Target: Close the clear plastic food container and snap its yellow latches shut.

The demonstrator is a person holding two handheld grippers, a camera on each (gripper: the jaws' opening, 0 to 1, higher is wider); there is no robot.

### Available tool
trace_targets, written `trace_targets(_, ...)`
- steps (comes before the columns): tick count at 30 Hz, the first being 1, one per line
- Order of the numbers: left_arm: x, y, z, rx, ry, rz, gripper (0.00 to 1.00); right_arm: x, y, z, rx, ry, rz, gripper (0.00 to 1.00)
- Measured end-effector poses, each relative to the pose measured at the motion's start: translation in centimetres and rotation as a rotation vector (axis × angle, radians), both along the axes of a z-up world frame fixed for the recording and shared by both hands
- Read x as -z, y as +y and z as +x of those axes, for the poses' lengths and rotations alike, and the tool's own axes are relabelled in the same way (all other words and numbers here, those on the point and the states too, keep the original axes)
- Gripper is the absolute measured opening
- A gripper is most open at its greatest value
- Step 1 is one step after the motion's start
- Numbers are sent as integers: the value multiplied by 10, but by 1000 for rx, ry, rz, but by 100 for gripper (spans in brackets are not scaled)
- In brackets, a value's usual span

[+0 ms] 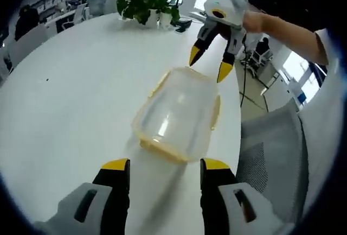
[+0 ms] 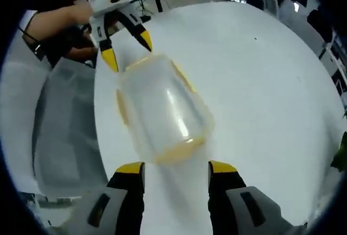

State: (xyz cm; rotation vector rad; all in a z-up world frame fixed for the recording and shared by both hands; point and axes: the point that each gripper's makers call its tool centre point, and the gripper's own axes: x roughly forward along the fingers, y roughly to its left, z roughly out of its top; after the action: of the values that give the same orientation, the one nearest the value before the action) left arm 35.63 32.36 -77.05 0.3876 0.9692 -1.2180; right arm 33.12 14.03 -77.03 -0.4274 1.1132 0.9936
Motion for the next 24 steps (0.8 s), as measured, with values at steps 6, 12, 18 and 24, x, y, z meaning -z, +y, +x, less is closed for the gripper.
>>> trace_targets(6,-1,-5,2,-69,15,-14,51,-3,6,5,73,12,26,45)
trace_targets(12,-2,-10,4,-144,33,-30,51,-1,12,9,148,15,42,45)
trace_targets(18,3,-9,2,-209,76,-3,50,2,8,13,275,28,36,44)
trace_targets(24,6,-10,1,-285,99,8,50,2,10,17,371,39,72,42)
